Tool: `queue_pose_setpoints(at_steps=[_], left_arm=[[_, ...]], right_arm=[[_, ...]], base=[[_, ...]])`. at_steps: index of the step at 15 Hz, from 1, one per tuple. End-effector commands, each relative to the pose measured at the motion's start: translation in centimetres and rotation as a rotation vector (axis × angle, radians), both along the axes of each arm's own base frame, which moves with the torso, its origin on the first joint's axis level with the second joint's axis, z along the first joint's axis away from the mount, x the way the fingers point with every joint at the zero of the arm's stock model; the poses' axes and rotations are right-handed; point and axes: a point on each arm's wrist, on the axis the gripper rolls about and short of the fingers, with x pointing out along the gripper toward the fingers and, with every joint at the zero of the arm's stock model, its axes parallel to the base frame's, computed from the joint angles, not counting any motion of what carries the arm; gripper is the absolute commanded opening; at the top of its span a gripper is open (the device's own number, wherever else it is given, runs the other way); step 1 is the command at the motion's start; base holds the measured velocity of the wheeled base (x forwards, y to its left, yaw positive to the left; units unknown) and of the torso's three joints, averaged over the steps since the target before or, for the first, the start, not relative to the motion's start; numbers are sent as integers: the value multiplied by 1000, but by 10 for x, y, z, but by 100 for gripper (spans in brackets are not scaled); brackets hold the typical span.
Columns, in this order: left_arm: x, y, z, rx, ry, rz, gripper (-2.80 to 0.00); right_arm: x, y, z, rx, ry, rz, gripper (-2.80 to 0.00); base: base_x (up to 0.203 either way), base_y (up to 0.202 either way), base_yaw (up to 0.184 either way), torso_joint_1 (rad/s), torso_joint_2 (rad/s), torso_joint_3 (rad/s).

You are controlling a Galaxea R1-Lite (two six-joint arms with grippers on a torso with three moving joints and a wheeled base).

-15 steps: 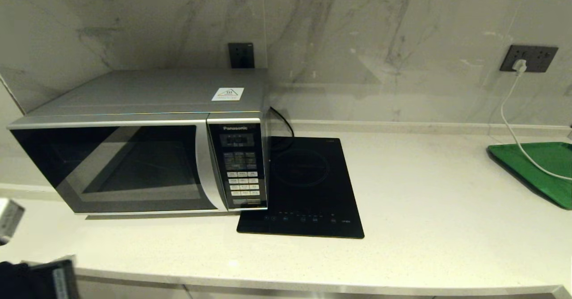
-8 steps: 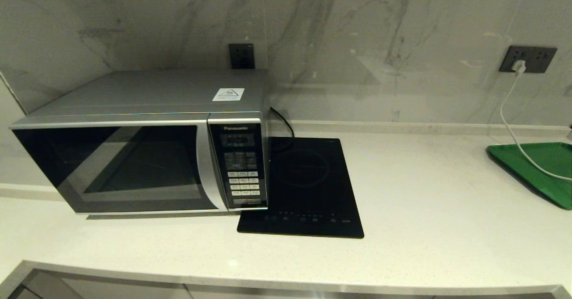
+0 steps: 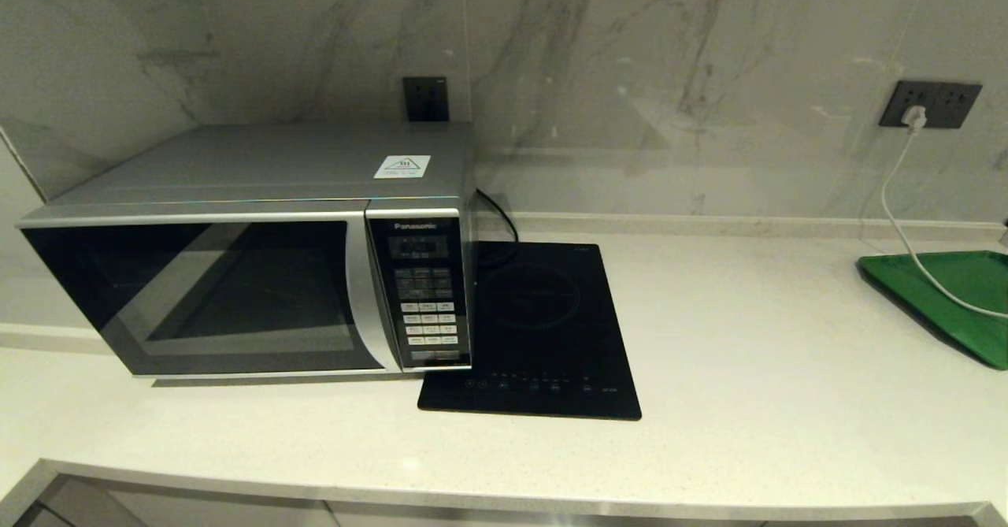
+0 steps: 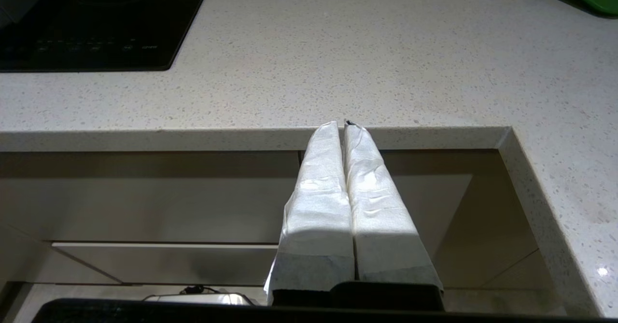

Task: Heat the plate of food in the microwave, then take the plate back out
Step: Open the microwave oven

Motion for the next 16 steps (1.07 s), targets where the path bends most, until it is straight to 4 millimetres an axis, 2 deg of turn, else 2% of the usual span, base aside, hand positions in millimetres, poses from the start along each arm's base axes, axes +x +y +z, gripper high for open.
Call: queue_pose_setpoints(at_steps=[1,4,7,16], left_arm=[[7,-2,-25,-1,-118,-113,-280],[14,-5,-32,-34,-173,-217,-280],[14,-3,-33,-156,-184,-128,-280],[14,-3,-33,-120,-153,-140,-280]], right_arm=[[0,0,0,-1,1,0,-280],[0,0,0,0,1,0,-280],[0,0,0,0,1,0,-280],[0,0,0,0,1,0,-280]], base=[[0,0,0,0,0,0],[0,0,0,0,0,0],[0,0,0,0,0,0],[0,0,0,0,0,0]])
